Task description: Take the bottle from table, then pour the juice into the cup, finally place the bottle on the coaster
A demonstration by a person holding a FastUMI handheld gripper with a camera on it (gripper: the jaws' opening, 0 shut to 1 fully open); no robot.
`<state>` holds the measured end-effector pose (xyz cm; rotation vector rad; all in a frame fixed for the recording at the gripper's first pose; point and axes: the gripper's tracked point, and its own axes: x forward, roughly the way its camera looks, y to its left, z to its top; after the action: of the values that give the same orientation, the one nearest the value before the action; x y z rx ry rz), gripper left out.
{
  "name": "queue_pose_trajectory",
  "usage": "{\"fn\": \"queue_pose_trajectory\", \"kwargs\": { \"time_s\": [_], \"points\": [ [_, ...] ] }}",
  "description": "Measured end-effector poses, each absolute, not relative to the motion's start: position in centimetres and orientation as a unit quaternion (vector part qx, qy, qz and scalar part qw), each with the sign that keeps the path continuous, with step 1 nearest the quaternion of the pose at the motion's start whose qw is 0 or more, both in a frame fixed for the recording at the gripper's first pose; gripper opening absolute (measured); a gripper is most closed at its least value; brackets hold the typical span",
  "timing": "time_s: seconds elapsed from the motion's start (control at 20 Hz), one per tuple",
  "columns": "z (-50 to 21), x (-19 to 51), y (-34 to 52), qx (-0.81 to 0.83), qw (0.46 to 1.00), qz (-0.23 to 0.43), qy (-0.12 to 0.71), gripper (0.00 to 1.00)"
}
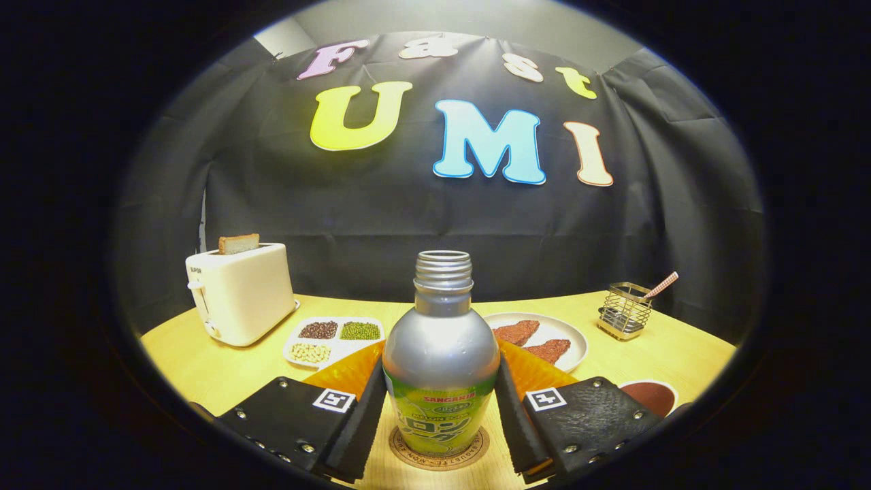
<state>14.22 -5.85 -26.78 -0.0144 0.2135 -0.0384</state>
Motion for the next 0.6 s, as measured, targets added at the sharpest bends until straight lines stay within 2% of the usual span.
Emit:
{"fn": "queue_pose_trajectory", "kwargs": {
  "time_s": [0.35,0.45,0.6],
  "points": [
    [-26.6,13.9,-6.1,0.007,0.995,-0.029,0.099,0.77],
    [-27.6,14.0,-5.2,0.019,0.993,-0.003,0.117,0.81],
    [-26.9,13.6,-4.6,0.032,0.994,0.014,0.108,1.00]
  ]
}}
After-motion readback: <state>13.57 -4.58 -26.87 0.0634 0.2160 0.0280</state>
